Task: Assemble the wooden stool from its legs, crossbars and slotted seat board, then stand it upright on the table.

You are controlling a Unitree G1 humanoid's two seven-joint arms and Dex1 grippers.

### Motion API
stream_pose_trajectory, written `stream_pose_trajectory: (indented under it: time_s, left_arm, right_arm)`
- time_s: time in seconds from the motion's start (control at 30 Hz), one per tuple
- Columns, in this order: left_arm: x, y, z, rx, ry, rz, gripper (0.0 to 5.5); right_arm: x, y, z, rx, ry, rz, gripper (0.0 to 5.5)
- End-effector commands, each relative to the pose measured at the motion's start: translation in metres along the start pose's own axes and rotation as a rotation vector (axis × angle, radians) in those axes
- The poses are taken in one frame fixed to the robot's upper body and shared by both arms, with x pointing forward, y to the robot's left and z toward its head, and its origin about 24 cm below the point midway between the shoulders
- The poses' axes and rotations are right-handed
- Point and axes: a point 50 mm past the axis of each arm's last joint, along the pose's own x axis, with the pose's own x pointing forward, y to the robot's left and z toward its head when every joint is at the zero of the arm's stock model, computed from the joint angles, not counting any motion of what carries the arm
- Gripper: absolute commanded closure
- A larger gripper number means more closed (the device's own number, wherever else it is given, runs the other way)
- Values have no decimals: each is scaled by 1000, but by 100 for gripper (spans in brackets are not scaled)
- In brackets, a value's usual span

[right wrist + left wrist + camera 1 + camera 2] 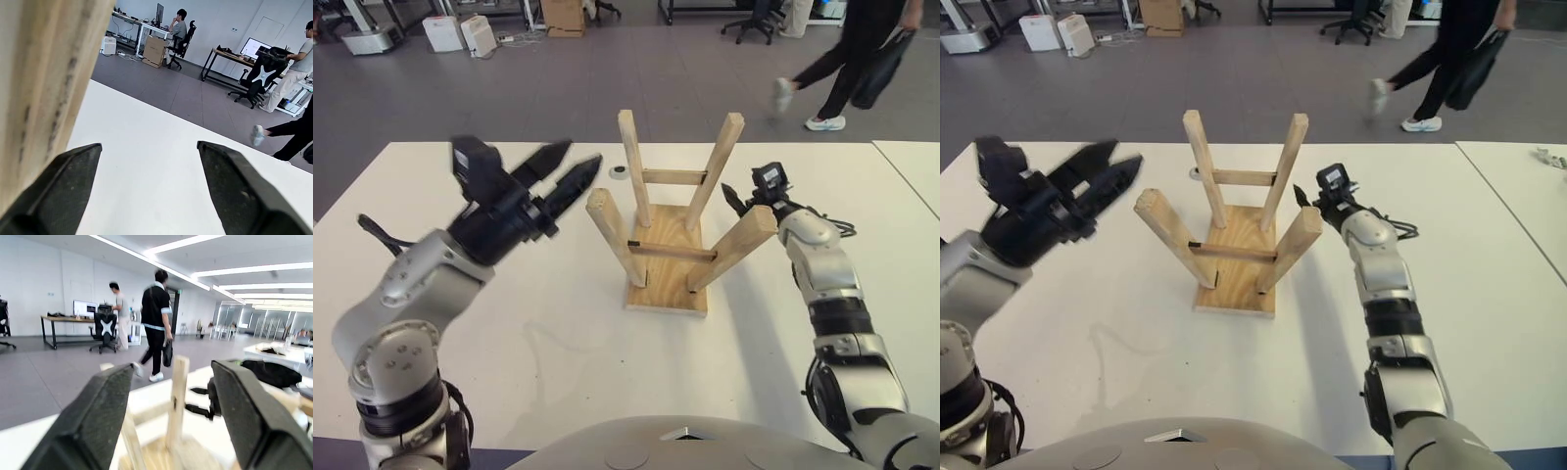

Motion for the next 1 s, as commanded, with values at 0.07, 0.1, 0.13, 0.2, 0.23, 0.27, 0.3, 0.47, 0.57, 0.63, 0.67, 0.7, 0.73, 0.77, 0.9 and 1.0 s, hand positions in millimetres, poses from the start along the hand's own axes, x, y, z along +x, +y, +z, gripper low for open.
stream_pose_trajectory:
  time_s: [0.07, 0.1, 0.13, 0.2, 0.23, 0.27, 0.3, 0.47, 0.57, 0.63, 0.67, 0.7, 0.73, 0.77, 0.9, 1.0]
  left_arm:
    - [13, -1, 9, -26, -27, -60, 259]
    - [15, 0, 4, -29, -7, -68, 259]
    - [17, 1, 0, -34, 10, -72, 259]
    - [20, 7, -8, -38, 47, -60, 259]
    - [20, 9, -11, -40, 59, -56, 259]
    - [20, 11, -14, -40, 74, -54, 259]
    - [20, 12, -16, -41, 84, -54, 259]
    - [22, 11, -13, 5, 80, -20, 259]
    - [29, -3, 4, 39, 17, -66, 259]
    - [31, -1, -3, 55, 58, -58, 259]
    - [31, 1, -13, 63, 107, -48, 259]
    - [29, 2, -24, 71, 158, -45, 259]
    - [26, 2, -37, 62, 207, -45, 259]
    - [22, 3, -49, 40, 238, -43, 259]
    - [-7, 4, -132, -111, 488, -41, 259]
    - [5, -7, -122, -136, 412, -131, 259]
  right_arm:
    - [33, 19, 25, 58, -61, 82, 187]
    - [35, 21, 27, 70, -74, 101, 187]
    - [37, 23, 28, 81, -83, 111, 187]
    - [39, 21, 29, 73, -98, 85, 187]
    - [38, 17, 31, 79, -113, 64, 187]
    - [35, 8, 34, 83, -136, 25, 187]
    - [30, -3, 37, 92, -162, -16, 187]
    - [-48, -46, 116, 146, -524, 64, 187]
    - [-97, -27, 174, 227, -728, 294, 187]
    - [-104, -15, 170, 275, -682, 368, 187]
    - [-101, -10, 156, 291, -600, 375, 187]
    - [-98, -4, 139, 315, -506, 383, 187]
    - [-95, 2, 120, 351, -399, 387, 187]
    - [-95, 9, 102, 391, -309, 403, 187]
    - [-90, 28, 36, 383, -9, 362, 187]
    - [-86, 27, 52, 346, -92, 376, 187]
